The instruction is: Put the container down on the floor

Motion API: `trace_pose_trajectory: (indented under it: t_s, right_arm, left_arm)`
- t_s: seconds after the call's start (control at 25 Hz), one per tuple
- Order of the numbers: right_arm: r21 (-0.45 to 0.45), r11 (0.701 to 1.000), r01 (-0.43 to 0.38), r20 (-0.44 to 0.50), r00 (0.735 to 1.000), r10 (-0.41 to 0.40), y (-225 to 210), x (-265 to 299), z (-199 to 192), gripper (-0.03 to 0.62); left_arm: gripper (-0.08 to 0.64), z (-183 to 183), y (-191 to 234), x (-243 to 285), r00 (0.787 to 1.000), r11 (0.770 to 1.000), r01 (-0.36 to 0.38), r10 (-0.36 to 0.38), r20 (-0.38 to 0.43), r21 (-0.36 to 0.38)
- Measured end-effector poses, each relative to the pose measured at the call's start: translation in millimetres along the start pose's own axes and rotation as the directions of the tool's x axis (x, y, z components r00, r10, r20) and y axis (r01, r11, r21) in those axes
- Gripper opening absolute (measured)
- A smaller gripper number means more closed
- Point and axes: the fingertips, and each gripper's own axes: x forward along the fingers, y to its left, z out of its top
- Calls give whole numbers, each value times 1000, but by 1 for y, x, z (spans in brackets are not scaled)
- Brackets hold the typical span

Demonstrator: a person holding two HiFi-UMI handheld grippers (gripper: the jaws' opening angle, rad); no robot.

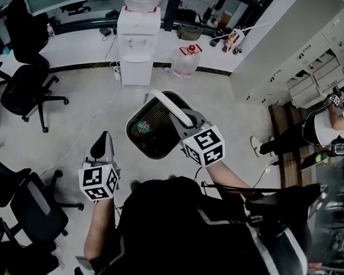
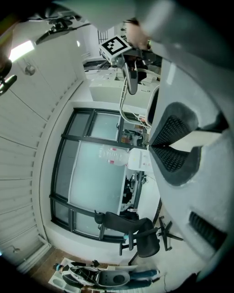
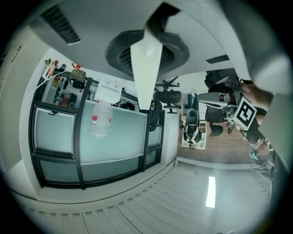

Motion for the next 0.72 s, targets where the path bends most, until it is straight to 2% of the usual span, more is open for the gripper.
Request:
trace_pose_trajectory:
  t_s: [0.2,0.48,0.72]
  right_arm:
    - [9,1000,8,6,1000,-8,14,11,10,9]
    - [6,1000,-25,7,1000,25,26,38,26,9]
    - [16,997,-70,13,997,70,16,75,34,9]
  left_arm:
    - [11,3,12,-7,999,999,49,-50,7,13]
    - [11,4,36,-1,1000,1000,21,-21,-5,-12]
    - [11,10,55,21,999,1000,-21,21,-26,-17]
